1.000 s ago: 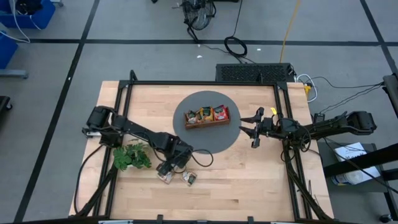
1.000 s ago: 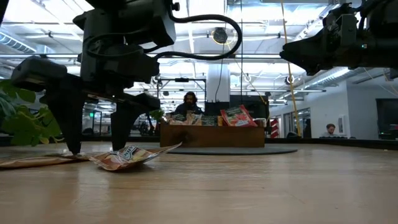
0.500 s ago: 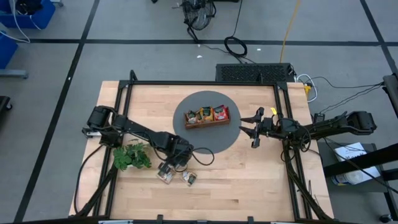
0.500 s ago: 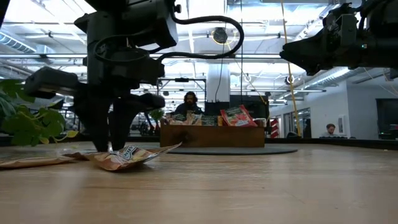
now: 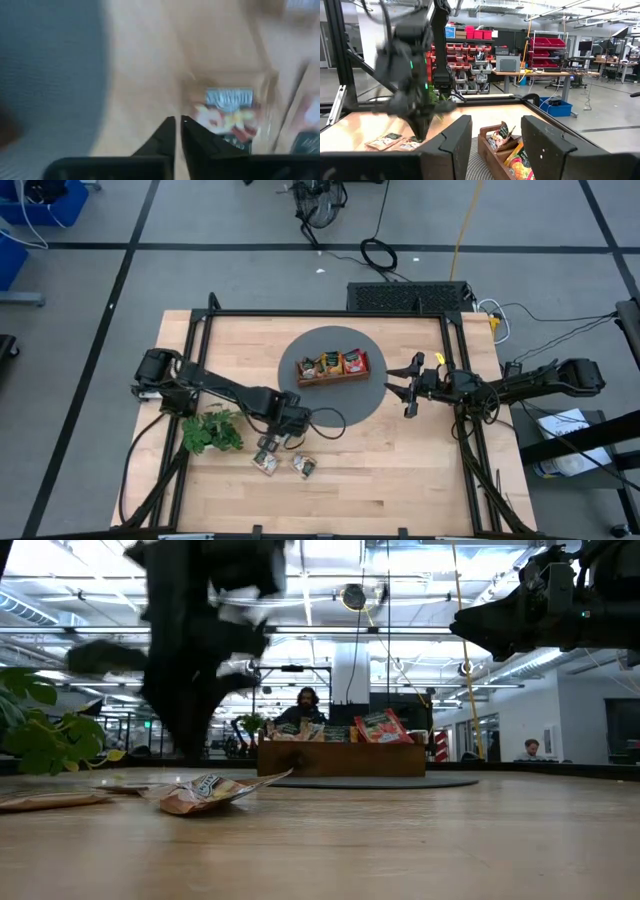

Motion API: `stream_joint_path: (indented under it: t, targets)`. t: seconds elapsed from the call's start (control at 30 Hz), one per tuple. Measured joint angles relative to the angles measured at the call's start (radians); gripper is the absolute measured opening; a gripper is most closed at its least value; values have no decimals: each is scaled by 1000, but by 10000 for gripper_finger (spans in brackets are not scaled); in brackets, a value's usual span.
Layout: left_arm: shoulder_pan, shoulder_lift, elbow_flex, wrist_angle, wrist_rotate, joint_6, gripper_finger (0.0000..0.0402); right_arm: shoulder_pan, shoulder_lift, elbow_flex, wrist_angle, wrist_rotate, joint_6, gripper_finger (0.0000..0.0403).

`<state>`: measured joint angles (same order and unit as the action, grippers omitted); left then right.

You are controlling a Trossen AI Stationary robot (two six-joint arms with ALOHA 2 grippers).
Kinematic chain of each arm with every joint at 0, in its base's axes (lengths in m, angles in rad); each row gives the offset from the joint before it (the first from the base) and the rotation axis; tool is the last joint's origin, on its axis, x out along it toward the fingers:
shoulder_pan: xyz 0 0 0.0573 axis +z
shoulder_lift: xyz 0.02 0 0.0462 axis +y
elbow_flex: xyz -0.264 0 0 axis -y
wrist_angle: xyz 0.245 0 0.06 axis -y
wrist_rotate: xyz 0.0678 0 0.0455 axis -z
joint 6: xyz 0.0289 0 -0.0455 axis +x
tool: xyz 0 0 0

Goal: Pick & Place Tea
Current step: Put the brown tea bag into the left section of the wooden organizer

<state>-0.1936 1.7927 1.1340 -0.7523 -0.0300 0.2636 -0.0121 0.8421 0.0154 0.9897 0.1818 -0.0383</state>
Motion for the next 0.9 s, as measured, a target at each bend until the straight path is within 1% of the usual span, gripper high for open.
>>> stream_joint_path:
  t: [0.1, 0.17, 0.23, 0.3, 0.4, 0.47, 0.53, 0.6, 0.67, 0.8, 0.9]
  targets:
    - [-1, -19, 89, -108, -28, -70, 72, 0, 0, 0, 0, 0, 0, 155]
    - [-6, -16, 142, -178, -31, -100, 108, 0, 0, 0, 0, 0, 0, 155]
    - [-22, -17, 178, -203, -33, -121, 148, 0, 0, 0, 0, 0, 0, 155]
    - [-49, -19, 185, -187, -30, -112, 192, 0, 0, 0, 0, 0, 0, 155]
    - [-96, -2, 164, -175, -31, -30, 256, 0, 0, 0, 0, 0, 0, 155]
    - [-124, 24, 150, -170, -40, -15, 292, 0, 0, 0, 0, 0, 0, 155]
    - [-139, 59, 141, -164, -39, -31, 321, 0, 0, 0, 0, 0, 0, 155]
    - [-142, 100, 133, -164, -10, -62, 340, 0, 0, 0, 1, 0, 0, 155]
    - [-142, 146, 128, -155, 7, -75, 351, 0, 0, 0, 0, 0, 0, 155]
    - [-140, 201, 135, -155, 7, -82, 357, 0, 0, 0, 0, 0, 0, 155]
    - [-129, 220, 135, -152, 18, -82, 356, 0, 0, 0, 0, 0, 0, 155]
